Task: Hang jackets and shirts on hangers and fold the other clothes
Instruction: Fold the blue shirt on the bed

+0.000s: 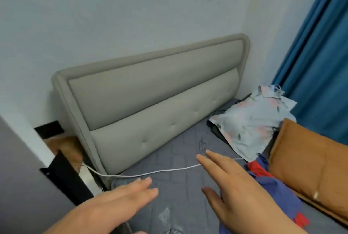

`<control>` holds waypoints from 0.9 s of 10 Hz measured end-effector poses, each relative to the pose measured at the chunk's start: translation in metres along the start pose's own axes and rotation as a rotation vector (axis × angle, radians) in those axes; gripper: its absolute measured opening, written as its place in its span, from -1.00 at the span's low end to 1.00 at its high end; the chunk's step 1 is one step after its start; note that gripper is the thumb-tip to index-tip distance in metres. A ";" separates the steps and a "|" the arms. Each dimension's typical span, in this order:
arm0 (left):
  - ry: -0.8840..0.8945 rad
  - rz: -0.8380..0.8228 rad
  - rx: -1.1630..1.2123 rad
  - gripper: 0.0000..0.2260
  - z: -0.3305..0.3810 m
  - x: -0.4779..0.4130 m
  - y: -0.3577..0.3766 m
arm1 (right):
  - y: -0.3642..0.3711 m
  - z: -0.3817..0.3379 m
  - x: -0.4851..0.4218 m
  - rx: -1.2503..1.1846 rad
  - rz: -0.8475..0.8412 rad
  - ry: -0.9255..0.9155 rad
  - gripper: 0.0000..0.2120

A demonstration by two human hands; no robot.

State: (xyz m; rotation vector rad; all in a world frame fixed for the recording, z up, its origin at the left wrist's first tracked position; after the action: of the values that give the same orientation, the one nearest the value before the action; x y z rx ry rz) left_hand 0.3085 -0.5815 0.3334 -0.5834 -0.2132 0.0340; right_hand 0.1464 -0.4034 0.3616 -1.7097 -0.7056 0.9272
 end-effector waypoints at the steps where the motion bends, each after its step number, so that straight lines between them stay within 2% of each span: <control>1: 0.417 0.049 -0.662 -0.53 0.055 -0.036 0.011 | -0.004 0.031 0.038 0.038 -0.042 0.124 -0.40; 2: 0.505 -0.014 -0.611 -0.59 0.040 -0.059 0.023 | -0.008 0.048 0.078 0.028 -0.070 0.272 -0.42; 3: 0.607 -0.123 -0.679 -0.57 0.040 -0.099 0.043 | -0.012 0.054 0.114 0.022 -0.092 0.422 -0.43; 5: 0.615 -0.423 -0.668 -0.56 0.049 -0.131 0.085 | -0.005 0.047 0.180 0.024 -0.237 0.749 -0.40; 6: 0.672 -0.434 -0.733 -0.55 0.039 -0.136 0.116 | -0.001 0.040 0.201 0.031 -0.273 0.892 -0.40; 7: 0.620 -0.566 -0.846 -0.52 0.018 -0.156 0.139 | -0.003 0.033 0.212 0.047 -0.253 0.937 -0.25; 8: 0.661 -0.589 -0.897 0.15 0.025 -0.162 0.163 | 0.002 0.032 0.226 0.041 -0.282 0.968 -0.30; 9: 0.451 -0.924 -0.816 -0.30 0.001 -0.171 0.194 | 0.013 0.040 0.251 -0.023 -0.313 1.070 -0.33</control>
State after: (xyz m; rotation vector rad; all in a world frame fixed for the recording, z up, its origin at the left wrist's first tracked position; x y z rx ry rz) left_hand 0.1469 -0.4344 0.1952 -1.2304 -0.0301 -1.1152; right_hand 0.2458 -0.1843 0.2798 -1.7399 -0.2272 -0.2582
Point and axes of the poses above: each hand's wrist, its own x-axis away from the middle knuckle, its own y-axis out of the palm, z = x × y, the point moved 5 cm from there along -x, towards the middle knuckle, and after that the axes turned 2 degrees about -y, right-handed, at the moved point
